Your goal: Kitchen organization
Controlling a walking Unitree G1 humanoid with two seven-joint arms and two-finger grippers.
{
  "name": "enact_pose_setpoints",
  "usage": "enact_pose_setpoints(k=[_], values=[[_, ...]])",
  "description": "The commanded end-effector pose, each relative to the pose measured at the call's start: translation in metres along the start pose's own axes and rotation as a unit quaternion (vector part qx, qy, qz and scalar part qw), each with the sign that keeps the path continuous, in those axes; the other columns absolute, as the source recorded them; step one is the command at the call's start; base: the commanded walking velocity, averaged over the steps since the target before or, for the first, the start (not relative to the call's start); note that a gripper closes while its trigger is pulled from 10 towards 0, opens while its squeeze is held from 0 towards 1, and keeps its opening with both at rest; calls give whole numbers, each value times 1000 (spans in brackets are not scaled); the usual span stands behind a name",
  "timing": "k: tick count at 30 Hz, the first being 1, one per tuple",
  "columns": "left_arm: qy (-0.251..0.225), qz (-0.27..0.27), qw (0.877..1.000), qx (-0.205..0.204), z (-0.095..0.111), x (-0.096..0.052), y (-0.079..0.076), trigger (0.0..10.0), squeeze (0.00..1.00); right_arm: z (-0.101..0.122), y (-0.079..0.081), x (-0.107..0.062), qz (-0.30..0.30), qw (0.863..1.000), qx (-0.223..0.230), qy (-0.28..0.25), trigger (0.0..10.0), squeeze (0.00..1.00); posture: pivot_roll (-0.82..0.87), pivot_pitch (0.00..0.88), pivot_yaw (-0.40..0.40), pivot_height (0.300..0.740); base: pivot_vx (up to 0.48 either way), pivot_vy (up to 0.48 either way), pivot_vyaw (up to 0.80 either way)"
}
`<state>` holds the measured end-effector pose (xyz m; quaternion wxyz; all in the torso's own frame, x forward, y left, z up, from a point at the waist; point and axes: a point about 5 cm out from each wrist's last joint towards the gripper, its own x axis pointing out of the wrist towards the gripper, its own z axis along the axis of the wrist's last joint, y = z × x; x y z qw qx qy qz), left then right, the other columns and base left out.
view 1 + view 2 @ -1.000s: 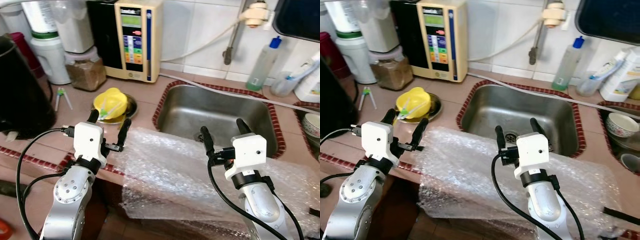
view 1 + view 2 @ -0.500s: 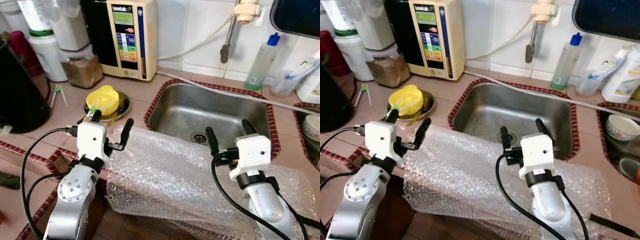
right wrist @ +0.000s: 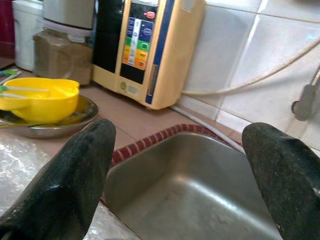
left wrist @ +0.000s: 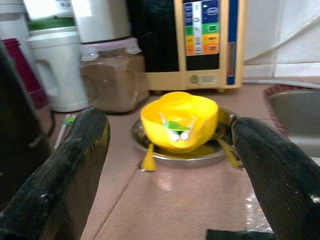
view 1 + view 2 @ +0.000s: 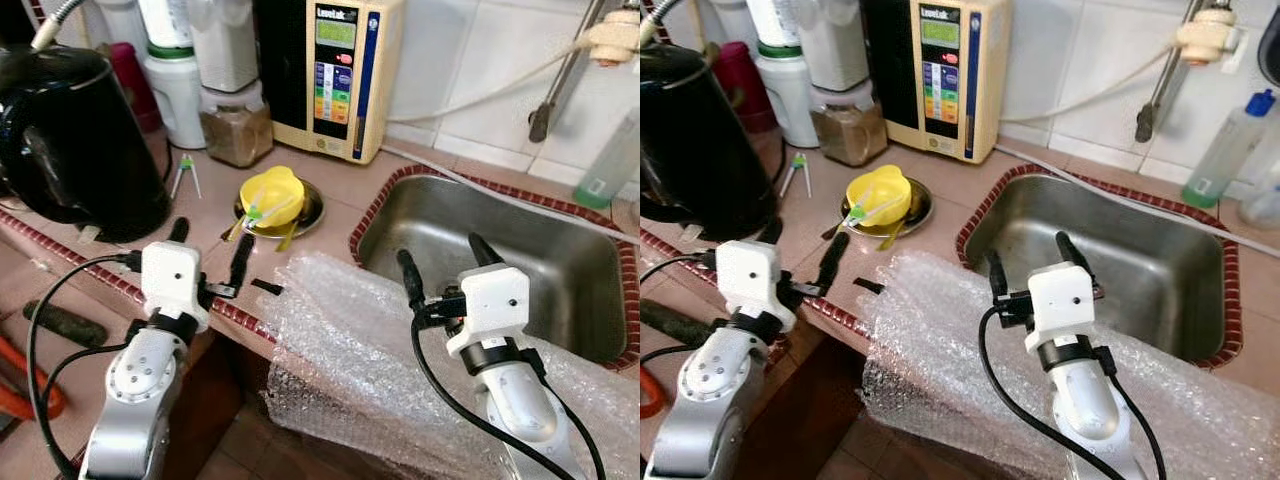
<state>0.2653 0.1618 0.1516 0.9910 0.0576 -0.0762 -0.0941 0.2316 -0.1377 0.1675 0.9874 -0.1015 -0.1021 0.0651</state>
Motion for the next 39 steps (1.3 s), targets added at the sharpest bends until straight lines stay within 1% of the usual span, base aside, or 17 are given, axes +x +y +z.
enact_pose_setpoints(k=[1,4,6,11,13,15,20,25,32,34,35,37,38,39], values=[[0,3,1000,9,1,1,2,10000,0,1,0,0,-1,1000,1,-2,10000,0,32,15,-1,740,0,0,0],[0,3,1000,9,0,3,2,10000,0,1,1,1,-1,1000,3,-3,10000,0,34,14,-1,740,0,0,0],[-3,5,1000,2,1,6,3,10000,0,1,2,2,-1,1000,4,-4,10000,0,36,17,-3,740,0,0,0],[-9,3,1000,3,4,10,3,10000,0,2,2,3,0,1000,5,-7,10000,0,37,12,-3,740,0,0,0],[-9,-11,1000,-7,3,13,-1,10000,0,4,0,6,-1,1000,1,-13,10000,0,36,6,-5,740,0,0,0],[-8,-12,1000,-9,2,14,-1,10000,0,5,-1,8,-2,1000,-1,-16,10000,0,34,5,-5,740,0,0,0],[-2,-7,999,-42,-4,27,0,10000,0,9,-4,16,-8,1000,-2,-26,10000,0,29,9,-12,740,0,0,0],[0,-14,999,-52,-5,34,-3,10000,0,9,0,16,0,1000,2,-27,10000,0,25,13,-12,740,0,0,0],[9,-22,997,-70,-13,39,-8,10000,0,8,4,16,10,1000,2,-25,10000,0,16,18,-6,740,0,0,0],[14,-21,996,-81,-17,44,-10,10000,0,7,6,16,12,1000,3,-25,10000,0,14,17,-5,740,0,0,0],[14,-21,996,-81,-17,44,-10,10000,0,7,6,16,12,1000,3,-25,10000,0,14,17,-5,740,0,0,0],[17,-10,995,-99,-21,52,-9,10000,0,8,7,16,17,1000,4,-25,10000,0,6,20,-7,740,0,0,0],[18,-8,994,-104,-23,59,-9,10000,0,8,8,15,24,999,5,-24,10000,0,2,23,-8,740,0,0,0],[18,-7,994,-104,-23,61,-9,10000,0,9,9,15,26,999,5,-24,10000,0,-5,24,-10,740,0,0,0]])
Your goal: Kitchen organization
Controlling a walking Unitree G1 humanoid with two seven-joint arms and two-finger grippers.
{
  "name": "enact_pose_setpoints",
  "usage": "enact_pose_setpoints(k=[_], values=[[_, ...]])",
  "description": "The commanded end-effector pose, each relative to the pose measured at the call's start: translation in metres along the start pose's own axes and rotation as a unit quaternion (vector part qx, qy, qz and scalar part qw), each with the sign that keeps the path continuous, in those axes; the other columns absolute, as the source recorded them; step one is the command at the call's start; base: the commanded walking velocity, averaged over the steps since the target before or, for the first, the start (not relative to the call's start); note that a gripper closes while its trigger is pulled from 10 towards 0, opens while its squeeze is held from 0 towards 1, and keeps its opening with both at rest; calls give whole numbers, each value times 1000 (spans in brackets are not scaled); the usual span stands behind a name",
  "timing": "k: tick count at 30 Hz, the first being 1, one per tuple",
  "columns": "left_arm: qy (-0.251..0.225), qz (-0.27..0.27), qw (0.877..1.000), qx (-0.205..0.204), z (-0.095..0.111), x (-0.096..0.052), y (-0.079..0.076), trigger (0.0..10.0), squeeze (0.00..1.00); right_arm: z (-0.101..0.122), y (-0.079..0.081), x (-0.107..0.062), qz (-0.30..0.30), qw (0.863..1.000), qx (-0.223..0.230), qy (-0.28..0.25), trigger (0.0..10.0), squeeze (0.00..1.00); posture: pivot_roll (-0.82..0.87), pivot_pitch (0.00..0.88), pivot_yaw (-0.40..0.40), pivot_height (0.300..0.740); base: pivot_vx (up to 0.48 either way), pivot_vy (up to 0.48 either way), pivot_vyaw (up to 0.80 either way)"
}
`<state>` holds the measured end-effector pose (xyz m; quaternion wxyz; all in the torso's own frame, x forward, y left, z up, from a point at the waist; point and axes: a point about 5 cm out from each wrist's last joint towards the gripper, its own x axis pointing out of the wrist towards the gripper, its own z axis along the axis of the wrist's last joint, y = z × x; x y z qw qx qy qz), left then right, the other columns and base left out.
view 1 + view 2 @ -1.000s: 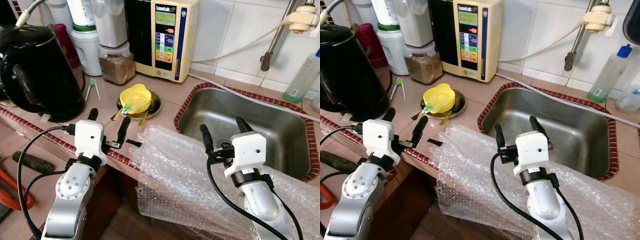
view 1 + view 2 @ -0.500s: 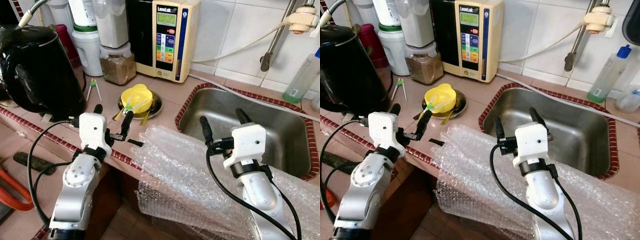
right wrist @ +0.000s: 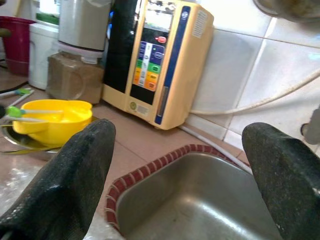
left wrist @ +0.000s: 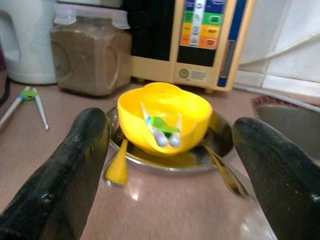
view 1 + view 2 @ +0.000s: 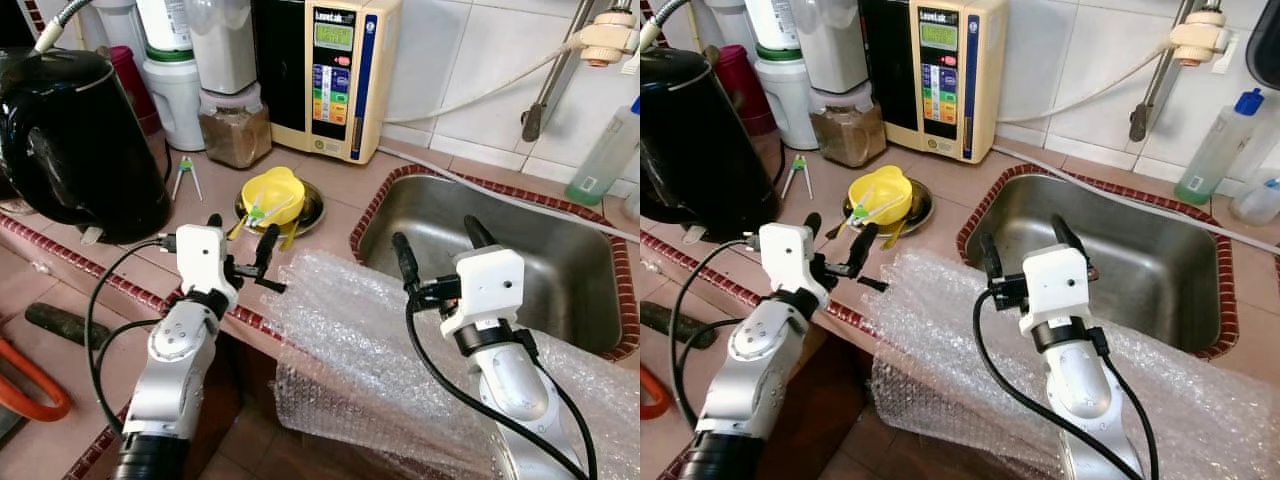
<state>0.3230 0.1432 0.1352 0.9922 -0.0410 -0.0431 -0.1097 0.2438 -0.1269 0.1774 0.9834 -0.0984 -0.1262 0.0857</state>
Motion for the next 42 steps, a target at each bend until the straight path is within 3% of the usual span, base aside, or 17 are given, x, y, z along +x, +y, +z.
enact_pose_setpoints(k=[1,11,14,15,18,23,30,32,42], values=[[-5,8,1000,-7,1,8,3,10000,0,0,3,-1,15,1000,5,4,10000,0,-12,27,-8,740,0,0,0],[8,30,999,-13,1,33,12,10000,0,2,8,-7,35,999,3,7,10000,0,-50,37,4,740,0,0,0],[17,34,999,-25,-1,42,14,2980,0,2,10,-9,41,999,0,8,10000,0,-58,38,11,740,0,0,0],[18,33,999,-27,-1,43,14,0,0,2,11,-9,42,999,1,9,10000,0,-60,38,13,740,0,0,0],[21,29,999,-29,-2,47,13,0,0,2,12,-10,45,999,5,10,10000,0,-61,38,18,740,0,0,0],[35,17,999,-27,-4,54,6,0,0,-1,24,-12,89,994,62,31,10000,0,-59,44,24,740,0,0,0],[39,7,999,-15,-5,56,4,39,0,-2,27,-13,95,993,60,33,10000,0,-53,45,31,740,0,0,0],[38,8,999,-13,-6,56,6,706,0,-2,27,-12,95,993,59,34,10000,0,-49,45,37,740,0,0,0],[33,15,999,-8,-4,56,12,0,0,-3,28,-11,100,993,56,34,10000,0,-39,44,41,740,0,0,0]])
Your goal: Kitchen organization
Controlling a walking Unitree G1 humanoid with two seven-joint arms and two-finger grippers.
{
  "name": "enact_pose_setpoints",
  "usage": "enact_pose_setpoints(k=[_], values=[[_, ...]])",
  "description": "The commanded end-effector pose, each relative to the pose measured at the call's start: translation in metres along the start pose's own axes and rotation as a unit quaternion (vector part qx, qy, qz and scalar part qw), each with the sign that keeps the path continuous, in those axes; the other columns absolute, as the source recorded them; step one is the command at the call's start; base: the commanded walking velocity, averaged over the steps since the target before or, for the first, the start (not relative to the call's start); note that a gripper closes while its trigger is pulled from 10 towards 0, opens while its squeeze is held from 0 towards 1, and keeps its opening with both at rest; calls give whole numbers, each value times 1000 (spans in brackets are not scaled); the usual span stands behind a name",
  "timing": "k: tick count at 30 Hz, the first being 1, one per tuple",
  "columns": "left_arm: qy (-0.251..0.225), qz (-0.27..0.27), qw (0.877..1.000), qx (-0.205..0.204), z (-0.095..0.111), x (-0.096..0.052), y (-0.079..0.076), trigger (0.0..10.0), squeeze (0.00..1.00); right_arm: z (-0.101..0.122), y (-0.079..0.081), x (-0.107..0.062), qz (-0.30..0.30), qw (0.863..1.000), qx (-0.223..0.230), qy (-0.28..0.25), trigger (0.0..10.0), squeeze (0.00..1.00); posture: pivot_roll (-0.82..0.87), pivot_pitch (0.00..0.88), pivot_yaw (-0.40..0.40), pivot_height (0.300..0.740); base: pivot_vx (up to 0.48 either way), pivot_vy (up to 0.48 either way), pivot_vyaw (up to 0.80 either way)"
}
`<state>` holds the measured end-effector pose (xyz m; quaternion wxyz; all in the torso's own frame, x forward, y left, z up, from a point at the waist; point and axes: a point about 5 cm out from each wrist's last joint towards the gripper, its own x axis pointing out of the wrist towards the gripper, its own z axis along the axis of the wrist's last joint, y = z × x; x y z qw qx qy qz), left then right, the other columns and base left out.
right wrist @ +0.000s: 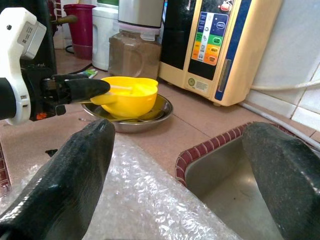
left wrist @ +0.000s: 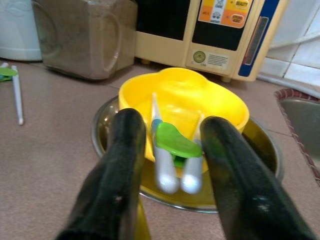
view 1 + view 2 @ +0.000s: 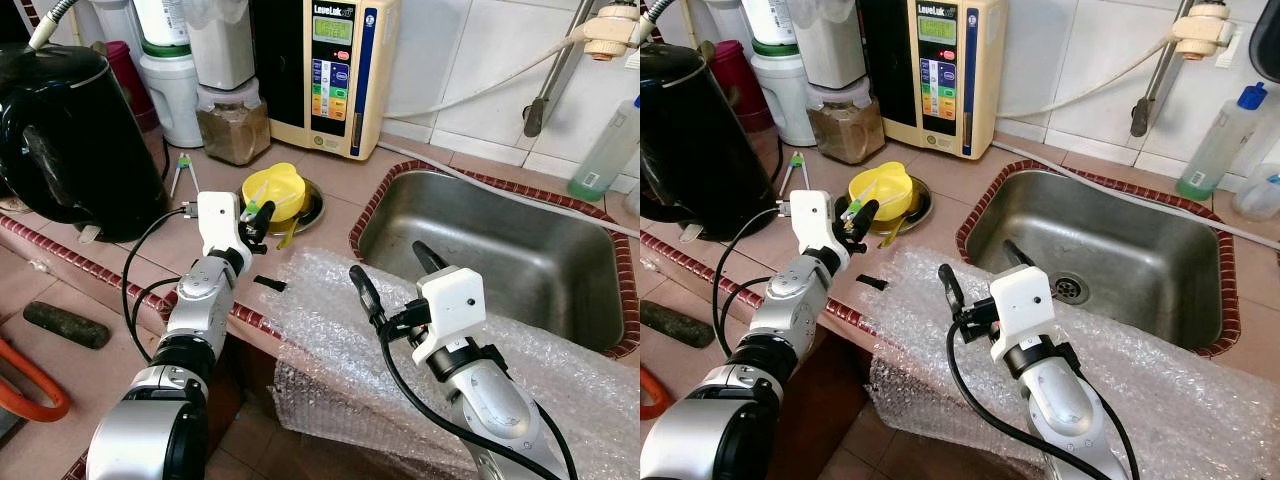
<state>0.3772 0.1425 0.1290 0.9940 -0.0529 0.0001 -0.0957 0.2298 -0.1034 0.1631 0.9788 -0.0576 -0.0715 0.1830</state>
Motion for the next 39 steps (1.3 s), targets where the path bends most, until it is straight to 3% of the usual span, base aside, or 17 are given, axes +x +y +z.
enact_pose_setpoints(k=[1,17,27,31,32,34,39], values=[[-10,-1,1000,8,7,4,0,0,0,3,1,1,4,1000,-1,-6,10000,0,-38,44,40,740,0,0,0],[-27,4,1000,5,10,2,5,0,0,2,0,3,5,1000,-6,-7,10000,0,-26,45,41,740,0,0,0],[-20,-1,1000,3,1,-3,3,0,0,1,0,2,4,1000,-10,-5,10000,0,-24,53,49,740,0,0,0],[-43,-2,999,7,9,-3,5,0,0,0,0,3,4,1000,-12,-5,10000,0,-21,53,51,740,0,0,0],[-74,-4,997,9,20,-2,6,0,0,1,0,4,4,1000,-14,-6,10000,0,-20,51,53,740,0,0,0],[-83,-4,996,10,24,-2,6,0,0,1,0,4,4,1000,-14,-6,10000,0,-20,52,54,740,0,0,0],[-159,-50,985,43,52,-8,-5,0,0,2,-9,6,-12,1000,-20,-11,10000,0,-16,49,51,740,0,0,0]])
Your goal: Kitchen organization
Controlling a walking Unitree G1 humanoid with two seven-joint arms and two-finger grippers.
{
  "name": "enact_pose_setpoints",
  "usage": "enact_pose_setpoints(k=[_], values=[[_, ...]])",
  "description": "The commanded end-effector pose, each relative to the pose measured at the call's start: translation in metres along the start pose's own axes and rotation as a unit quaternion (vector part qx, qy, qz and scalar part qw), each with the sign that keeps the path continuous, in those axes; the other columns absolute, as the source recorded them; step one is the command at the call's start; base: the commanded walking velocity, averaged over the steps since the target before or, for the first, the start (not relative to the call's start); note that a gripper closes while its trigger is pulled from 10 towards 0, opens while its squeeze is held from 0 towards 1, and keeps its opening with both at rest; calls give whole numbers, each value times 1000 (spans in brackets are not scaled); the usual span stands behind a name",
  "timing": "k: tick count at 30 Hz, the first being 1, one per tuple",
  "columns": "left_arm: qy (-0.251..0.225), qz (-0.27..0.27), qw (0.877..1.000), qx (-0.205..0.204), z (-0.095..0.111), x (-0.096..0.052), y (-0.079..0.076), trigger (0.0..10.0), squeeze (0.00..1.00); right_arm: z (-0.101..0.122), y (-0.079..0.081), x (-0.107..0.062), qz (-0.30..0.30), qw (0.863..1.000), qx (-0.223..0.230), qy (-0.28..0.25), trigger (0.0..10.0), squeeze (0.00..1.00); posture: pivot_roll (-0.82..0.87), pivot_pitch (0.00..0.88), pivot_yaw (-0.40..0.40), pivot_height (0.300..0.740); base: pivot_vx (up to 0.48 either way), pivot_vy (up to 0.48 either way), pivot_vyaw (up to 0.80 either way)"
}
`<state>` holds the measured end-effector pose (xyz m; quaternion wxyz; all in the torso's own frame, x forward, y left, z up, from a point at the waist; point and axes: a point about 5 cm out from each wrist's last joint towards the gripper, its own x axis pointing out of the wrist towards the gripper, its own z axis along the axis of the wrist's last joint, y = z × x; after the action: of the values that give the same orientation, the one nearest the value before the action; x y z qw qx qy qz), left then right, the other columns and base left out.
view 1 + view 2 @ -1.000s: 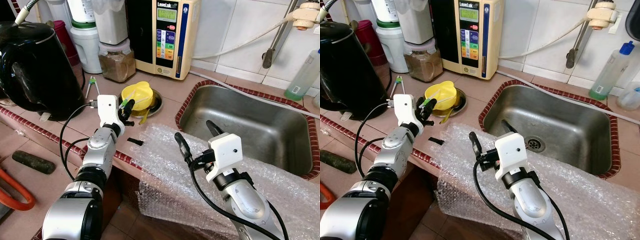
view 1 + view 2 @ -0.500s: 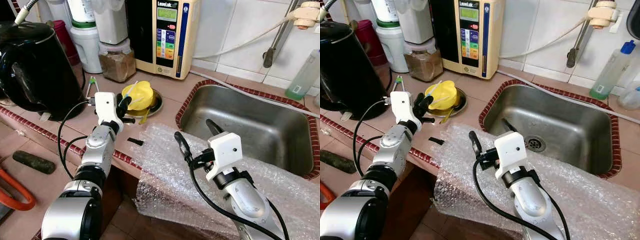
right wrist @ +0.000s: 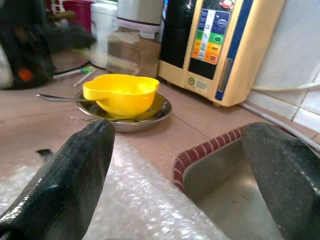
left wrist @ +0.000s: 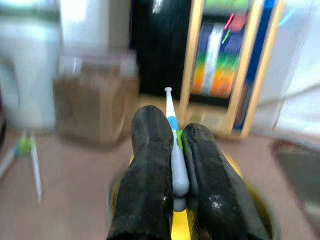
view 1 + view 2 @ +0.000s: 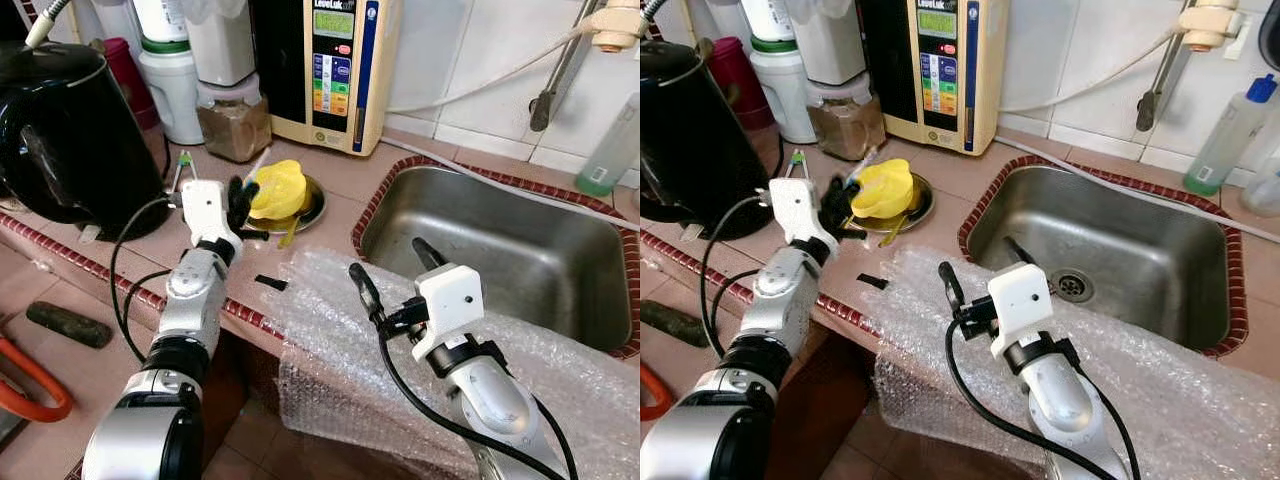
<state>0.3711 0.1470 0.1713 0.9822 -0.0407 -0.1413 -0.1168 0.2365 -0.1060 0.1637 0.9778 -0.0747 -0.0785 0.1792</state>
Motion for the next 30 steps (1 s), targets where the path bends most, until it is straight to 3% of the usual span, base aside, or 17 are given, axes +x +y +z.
enact_pose_setpoints(k=[1,3,4,5,8,14,19,21,22,23,25,27,28,30], values=[[-32,-35,999,17,15,1,-6,0,0,3,-7,2,-14,1000,-2,-9,10000,0,-16,49,51,740,0,0,0],[-37,-42,998,16,17,0,-8,0,0,3,-9,3,-17,1000,-2,-9,10000,0,-11,46,50,740,0,0,0],[-42,-86,995,-1,24,-2,-18,0,0,4,-15,6,-25,1000,-5,-13,10000,0,-3,41,47,740,0,0,0],[-42,-86,995,-1,24,-2,-18,0,0,4,-15,6,-25,1000,-5,-13,10000,0,-3,41,47,740,0,0,0],[-32,-158,986,-41,31,-7,-35,0,0,6,-21,10,-33,999,-6,-21,10000,0,7,38,42,740,0,0,0],[-4,-213,976,-44,29,-20,-44,0,0,8,-32,13,-53,998,5,-26,10000,0,12,41,40,740,0,0,0],[23,-270,961,-61,23,-31,-61,0,0,18,-53,24,-89,990,99,-41,10000,0,5,44,43,740,0,0,0],[32,-298,952,-64,22,-35,-71,0,0,26,-54,30,-85,983,152,-61,10000,0,2,43,43,740,0,0,0],[32,-298,952,-64,22,-35,-71,0,0,26,-54,30,-85,983,152,-61,10000,0,2,43,43,740,0,0,0],[40,-317,945,-68,22,-38,-78,0,0,29,-56,34,-88,975,190,-71,10000,0,2,43,43,740,0,0,0],[43,-327,942,-68,21,-40,-82,0,0,30,-57,36,-90,972,206,-74,10000,0,3,40,40,740,0,0,0],[40,-340,937,-65,22,-41,-88,0,0,30,-54,39,-84,963,245,-75,10000,0,3,39,38,740,0,0,0],[36,-349,934,-71,24,-42,-94,0,0,30,-51,43,-74,952,286,-76,10000,0,3,38,38,740,0,0,0],[35,-351,933,-73,25,-42,-95,0,0,30,-50,45,-70,949,298,-76,10000,0,3,38,38,740,0,0,0]])
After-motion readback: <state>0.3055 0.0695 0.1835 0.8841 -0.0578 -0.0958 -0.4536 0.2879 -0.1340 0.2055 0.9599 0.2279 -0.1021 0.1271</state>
